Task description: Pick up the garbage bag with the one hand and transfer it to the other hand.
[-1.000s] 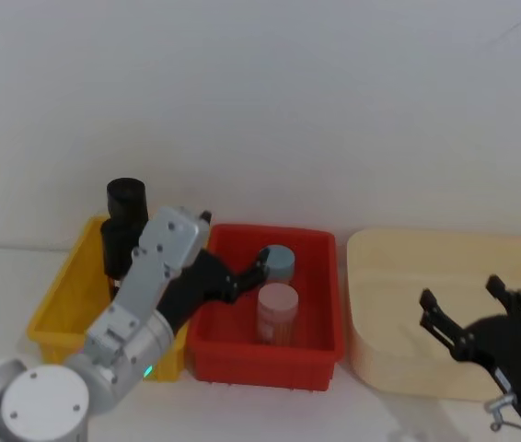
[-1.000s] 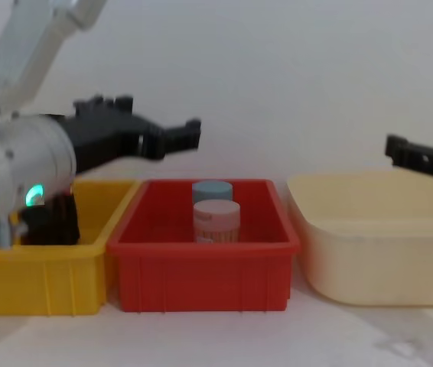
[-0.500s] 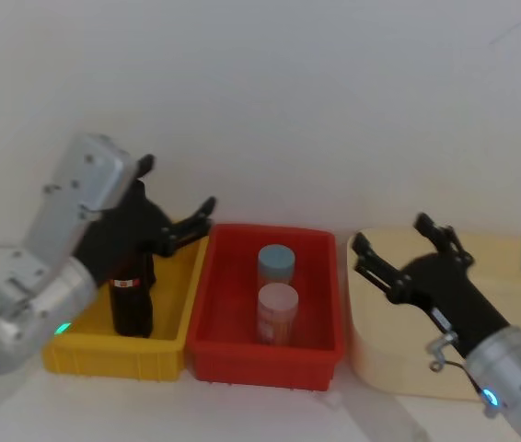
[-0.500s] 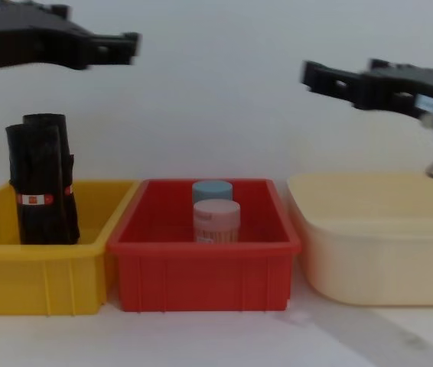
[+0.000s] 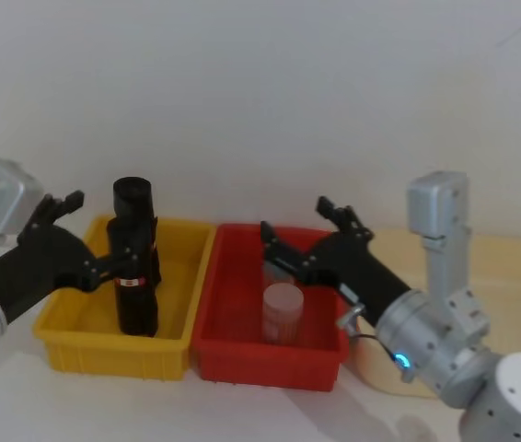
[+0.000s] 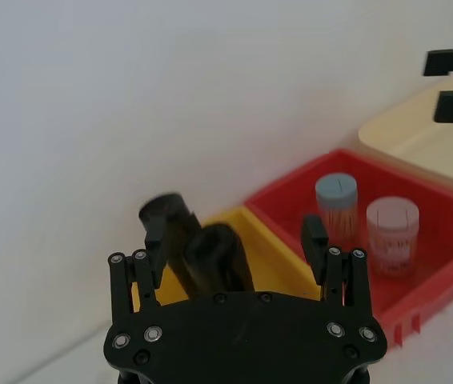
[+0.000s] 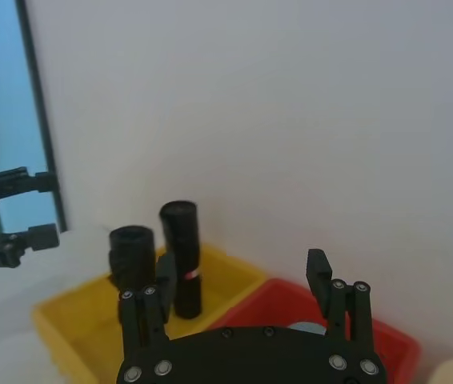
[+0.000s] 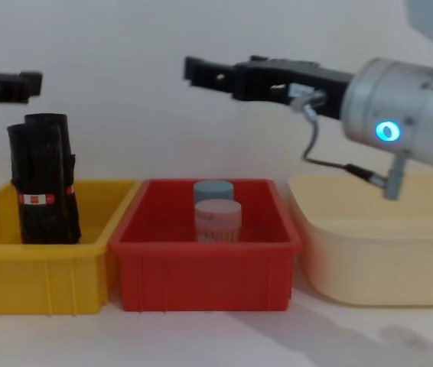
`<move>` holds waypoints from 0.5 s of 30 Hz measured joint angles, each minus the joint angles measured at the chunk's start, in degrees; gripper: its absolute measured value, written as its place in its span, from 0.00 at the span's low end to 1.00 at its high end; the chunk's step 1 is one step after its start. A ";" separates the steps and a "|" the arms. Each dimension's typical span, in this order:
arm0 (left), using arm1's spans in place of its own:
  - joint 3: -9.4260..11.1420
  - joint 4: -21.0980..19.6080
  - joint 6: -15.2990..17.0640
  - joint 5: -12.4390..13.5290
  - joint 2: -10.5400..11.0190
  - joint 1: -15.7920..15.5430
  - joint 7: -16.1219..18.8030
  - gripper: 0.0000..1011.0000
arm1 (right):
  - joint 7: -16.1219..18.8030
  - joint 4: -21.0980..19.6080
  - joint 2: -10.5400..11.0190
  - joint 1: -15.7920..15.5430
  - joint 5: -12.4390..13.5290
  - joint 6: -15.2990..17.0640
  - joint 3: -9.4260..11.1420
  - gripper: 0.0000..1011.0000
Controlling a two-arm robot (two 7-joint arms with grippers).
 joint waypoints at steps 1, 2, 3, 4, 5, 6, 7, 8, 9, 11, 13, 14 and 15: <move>-0.39 0.51 -0.26 -0.42 0.21 0.39 -0.57 0.99 | 0.42 0.80 -0.32 0.71 -0.25 0.29 -0.64 0.99; -0.54 0.80 -0.38 -0.60 0.28 0.52 -0.86 0.99 | 0.54 1.21 -0.44 1.07 -0.35 0.42 -0.93 0.99; -0.70 1.21 -0.59 -0.81 0.37 0.64 -1.25 0.99 | 0.75 1.61 -0.56 1.39 -0.46 0.53 -1.19 0.99; -0.83 1.97 -0.86 -1.08 0.41 0.69 -1.79 0.99 | 1.07 2.47 -0.79 2.09 -0.66 0.82 -1.74 0.99; -0.84 2.19 -1.00 -1.20 0.41 0.69 -2.05 0.99 | 1.29 2.79 -0.88 2.45 -0.75 0.93 -2.05 0.99; -0.84 2.71 -1.14 -1.29 0.41 0.64 -2.30 0.99 | 1.46 3.17 -0.95 2.71 -0.82 1.04 -2.27 0.99; -0.84 3.11 -1.30 -1.38 0.40 0.55 -2.61 0.99 | 1.61 3.38 -1.00 2.96 -0.92 1.15 -2.50 0.99; -0.76 3.87 -1.58 -1.50 0.30 0.30 -3.05 0.99 | 1.90 4.07 -1.04 3.42 -1.07 1.37 -2.87 0.99; -0.67 4.26 -1.70 -1.53 0.22 0.13 -3.26 0.99 | 2.09 4.34 -1.06 3.62 -1.18 1.53 -3.05 0.99; -0.25 5.61 -2.05 -1.55 -0.16 -0.52 -3.77 0.99 | 2.50 5.02 -1.08 4.25 -1.37 1.86 -3.49 0.99; 0.01 6.40 -2.28 -1.55 -0.41 -0.95 -4.09 0.99 | 2.80 5.45 -1.07 4.57 -1.47 2.08 -3.77 0.99; 0.29 7.24 -2.47 -1.53 -0.72 -1.38 -4.29 0.99 | 3.10 5.81 -1.02 4.85 -1.57 2.30 -4.00 0.99; 0.39 7.59 -2.57 -1.50 -0.84 -1.58 -4.38 0.99 | 3.22 5.98 -0.99 4.99 -1.60 2.41 -4.11 0.99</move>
